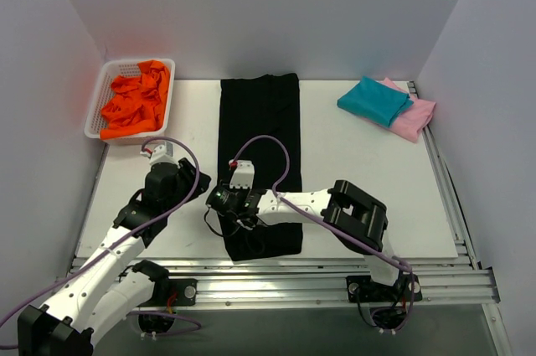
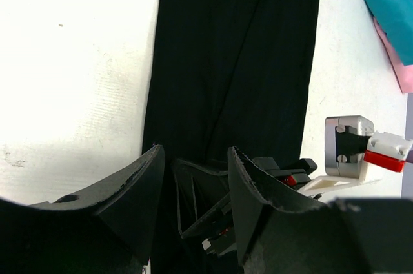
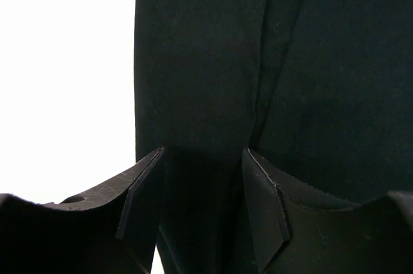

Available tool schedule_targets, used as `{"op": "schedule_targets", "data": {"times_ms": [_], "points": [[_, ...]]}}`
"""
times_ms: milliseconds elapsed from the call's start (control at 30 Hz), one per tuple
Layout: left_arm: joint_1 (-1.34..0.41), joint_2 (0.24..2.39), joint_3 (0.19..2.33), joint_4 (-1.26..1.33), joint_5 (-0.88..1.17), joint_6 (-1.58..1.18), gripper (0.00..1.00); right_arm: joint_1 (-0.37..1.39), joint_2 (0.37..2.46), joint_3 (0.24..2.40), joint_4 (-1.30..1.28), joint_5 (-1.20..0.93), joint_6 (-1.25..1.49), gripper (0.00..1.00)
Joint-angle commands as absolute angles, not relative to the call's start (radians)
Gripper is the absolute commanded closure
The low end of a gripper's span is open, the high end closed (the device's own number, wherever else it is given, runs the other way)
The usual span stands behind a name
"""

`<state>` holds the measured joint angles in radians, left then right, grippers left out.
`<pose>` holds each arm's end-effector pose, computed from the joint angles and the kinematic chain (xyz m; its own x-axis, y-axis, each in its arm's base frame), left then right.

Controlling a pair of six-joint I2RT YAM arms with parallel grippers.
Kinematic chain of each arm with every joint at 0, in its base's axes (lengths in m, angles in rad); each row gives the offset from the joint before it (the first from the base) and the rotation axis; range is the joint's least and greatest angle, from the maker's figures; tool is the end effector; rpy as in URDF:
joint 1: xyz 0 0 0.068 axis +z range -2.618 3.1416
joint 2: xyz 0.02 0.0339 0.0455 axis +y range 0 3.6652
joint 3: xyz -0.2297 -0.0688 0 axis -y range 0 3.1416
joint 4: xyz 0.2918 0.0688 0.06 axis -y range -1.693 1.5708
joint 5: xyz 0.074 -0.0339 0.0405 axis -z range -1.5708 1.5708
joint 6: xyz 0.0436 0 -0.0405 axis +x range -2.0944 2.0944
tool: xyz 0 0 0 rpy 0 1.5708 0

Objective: Fold and stack the t-shirts
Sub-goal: Fold the tshirt

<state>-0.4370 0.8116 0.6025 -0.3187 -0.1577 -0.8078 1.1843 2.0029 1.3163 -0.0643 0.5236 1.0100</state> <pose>0.2393 -0.1042 0.2193 -0.5286 -0.5409 -0.6542 -0.1259 0.8121 -0.5698 0.1942 0.4193 0.1073 -0.6994 0.2270 -0.6777 -0.1355 0.8889 0.4377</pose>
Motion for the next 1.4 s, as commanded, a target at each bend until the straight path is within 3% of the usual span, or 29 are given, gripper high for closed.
{"op": "schedule_targets", "data": {"times_ms": [0, 300, 500, 567, 967, 1167, 1200, 1233, 1267, 1333, 1367], "points": [[-0.439, 0.801, 0.600, -0.314, -0.170, -0.799, 0.47, 1.203, 1.991, 1.309, -0.109, 0.558, 1.043, 0.54], [-0.439, 0.801, 0.592, -0.308, -0.170, -0.799, 0.47, 1.249, 2.011, 1.302, -0.121, 0.563, 1.077, 0.58], [-0.437, 0.802, 0.592, -0.314, -0.173, -0.798, 0.47, 1.252, 2.037, 1.304, -0.103, 0.537, 1.075, 0.86], [-0.439, 0.796, 0.592, -0.318, -0.178, -0.795, 0.47, 1.250, 2.036, 1.295, -0.094, 0.532, 1.075, 1.00], [-0.437, 0.781, 0.592, -0.334, -0.176, -0.792, 0.47, 1.278, 1.753, 1.131, -0.270, 0.773, 1.271, 1.00], [-0.440, 0.769, 0.577, -0.340, -0.104, -0.790, 0.47, 1.279, 1.778, 1.042, -0.302, 0.749, 1.357, 1.00], [-0.440, 0.769, 0.577, -0.347, -0.088, -0.785, 0.47, 1.282, 1.787, 1.039, -0.316, 0.747, 1.367, 0.94], [-0.442, 0.772, 0.578, -0.356, -0.071, -0.784, 0.47, 1.285, 1.801, 1.031, -0.322, 0.750, 1.376, 0.82], [-0.446, 0.772, 0.578, -0.382, -0.042, -0.781, 0.47, 1.289, 1.805, 1.025, -0.325, 0.750, 1.390, 0.46], [-0.457, 0.775, 0.580, -0.414, -0.019, -0.770, 0.44, 1.290, 1.809, 1.011, -0.328, 0.753, 1.396, 0.11], [-0.465, 0.775, 0.580, -0.445, -0.003, -0.767, 0.43, 1.289, 1.809, 1.008, -0.337, 0.764, 1.405, 0.05]]}}
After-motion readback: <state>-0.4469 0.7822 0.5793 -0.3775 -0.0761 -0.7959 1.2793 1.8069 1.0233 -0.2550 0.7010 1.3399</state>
